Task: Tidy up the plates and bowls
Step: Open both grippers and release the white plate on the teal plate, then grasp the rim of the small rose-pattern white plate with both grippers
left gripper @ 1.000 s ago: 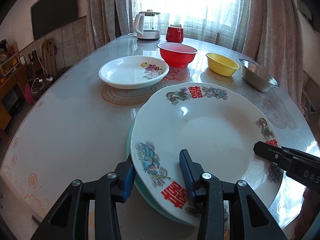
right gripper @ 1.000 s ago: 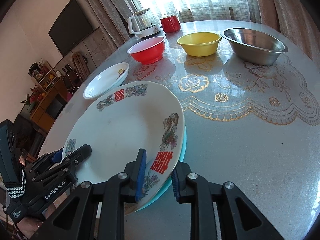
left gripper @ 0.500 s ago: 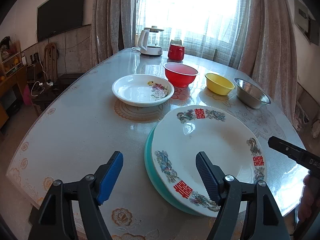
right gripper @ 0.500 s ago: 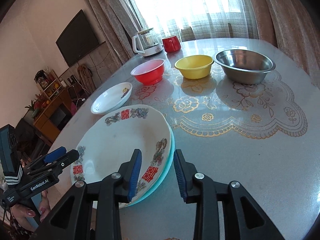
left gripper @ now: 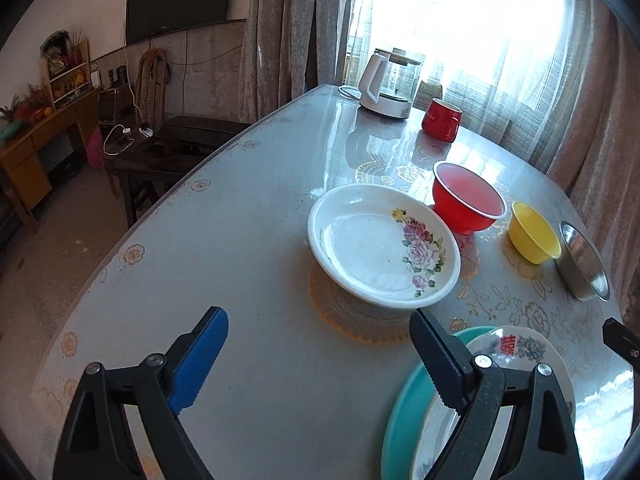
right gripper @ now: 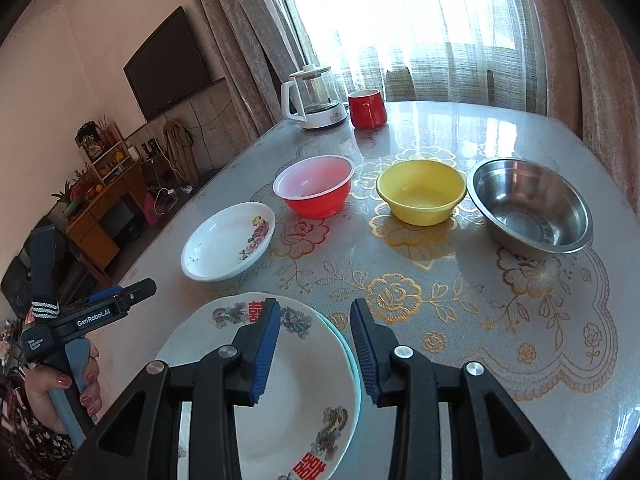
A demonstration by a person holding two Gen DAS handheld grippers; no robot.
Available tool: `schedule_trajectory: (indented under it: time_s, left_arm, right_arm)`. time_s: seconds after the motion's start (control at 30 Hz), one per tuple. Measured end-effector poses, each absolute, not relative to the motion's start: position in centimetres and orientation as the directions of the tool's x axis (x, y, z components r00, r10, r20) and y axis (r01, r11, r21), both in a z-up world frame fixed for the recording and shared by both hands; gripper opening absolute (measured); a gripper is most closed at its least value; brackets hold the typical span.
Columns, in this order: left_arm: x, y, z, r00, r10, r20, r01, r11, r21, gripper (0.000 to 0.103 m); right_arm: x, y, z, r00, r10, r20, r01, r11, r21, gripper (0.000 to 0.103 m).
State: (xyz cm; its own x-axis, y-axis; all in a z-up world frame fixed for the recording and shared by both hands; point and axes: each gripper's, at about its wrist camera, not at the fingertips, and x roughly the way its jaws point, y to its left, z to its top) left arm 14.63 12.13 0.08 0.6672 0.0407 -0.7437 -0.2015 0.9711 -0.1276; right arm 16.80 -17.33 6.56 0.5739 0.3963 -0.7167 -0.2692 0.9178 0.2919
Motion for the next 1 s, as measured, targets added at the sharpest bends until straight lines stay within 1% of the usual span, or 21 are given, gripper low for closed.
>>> schedule_trajectory:
  time_s: [0.07, 0.13, 0.2, 0.23, 0.3, 0.33, 0.4, 0.5, 0.57, 0.77, 0.9, 0.93, 1.0]
  left_arm:
    - [16.4, 12.5, -0.3, 0.659, 0.051, -0.750, -0.209, 0.971, -0.117, 0.091]
    - [18.0, 13.0, -0.8, 0.660, 0.032, -0.750, -0.203, 0.970, -0.137, 0.091]
    - [19.2, 13.6, -1.5, 0.640, 0.020, -0.768, -0.213, 0.965, -0.152, 0.085]
    - [19.7, 13.9, -1.9, 0.635, 0.006, -0.773, -0.211, 0.963, -0.166, 0.084]
    - [20.5, 14.3, -2.5, 0.610, -0.006, -0.792, -0.222, 0.959, -0.177, 0.077]
    - [20.7, 14.5, -2.7, 0.603, -0.026, -0.797, -0.219, 0.956, -0.197, 0.076]
    - [21.1, 15.0, -3.1, 0.595, -0.047, -0.802, -0.222, 0.950, -0.220, 0.071]
    - [21.5, 15.2, -3.2, 0.596, -0.069, -0.800, -0.209, 0.949, -0.237, 0.069]
    - [21.7, 15.1, -3.3, 0.599, -0.081, -0.797, -0.190, 0.952, -0.239, 0.069]
    - [22.5, 15.0, -4.1, 0.591, -0.115, -0.798, -0.155, 0.955, -0.252, 0.061]
    - [23.1, 15.0, -4.5, 0.592, -0.114, -0.798, -0.148, 0.958, -0.247, 0.047]
    - [23.2, 15.0, -4.6, 0.590, -0.112, -0.799, -0.146, 0.959, -0.242, 0.046]
    - [23.4, 15.0, -4.6, 0.594, -0.117, -0.796, -0.138, 0.960, -0.244, 0.039]
  right_arm:
    - [19.0, -16.6, 6.7, 0.519, 0.434, -0.736, -0.297, 0.899, 0.320, 0.037]
    - [21.2, -15.8, 6.4, 0.456, 0.465, -0.759, -0.305, 0.883, 0.358, 0.037]
    - [23.3, -15.1, 6.0, 0.394, 0.504, -0.769, -0.302, 0.861, 0.410, 0.037]
    - [24.4, -14.8, 5.7, 0.369, 0.516, -0.773, -0.293, 0.854, 0.430, 0.037]
    - [26.3, -13.8, 4.8, 0.318, 0.534, -0.783, -0.273, 0.843, 0.464, 0.037]
    - [27.1, -13.1, 4.3, 0.297, 0.536, -0.790, -0.255, 0.842, 0.475, 0.037]
    - [28.8, -11.6, 3.3, 0.250, 0.549, -0.797, -0.233, 0.833, 0.501, 0.037]
    - [30.6, -9.2, 2.0, 0.209, 0.537, -0.817, -0.224, 0.840, 0.495, 0.037]
    - [31.5, -7.8, 1.3, 0.204, 0.504, -0.839, -0.222, 0.859, 0.462, 0.037]
    - [33.4, -5.6, -0.6, 0.169, 0.475, -0.864, -0.189, 0.876, 0.445, 0.035]
    - [34.0, -4.6, -1.6, 0.148, 0.462, -0.875, -0.165, 0.883, 0.439, 0.034]
    - [34.3, -4.3, -1.8, 0.145, 0.462, -0.875, -0.162, 0.883, 0.440, 0.033]
    - [34.5, -3.9, -2.1, 0.137, 0.466, -0.874, -0.164, 0.881, 0.444, 0.029]
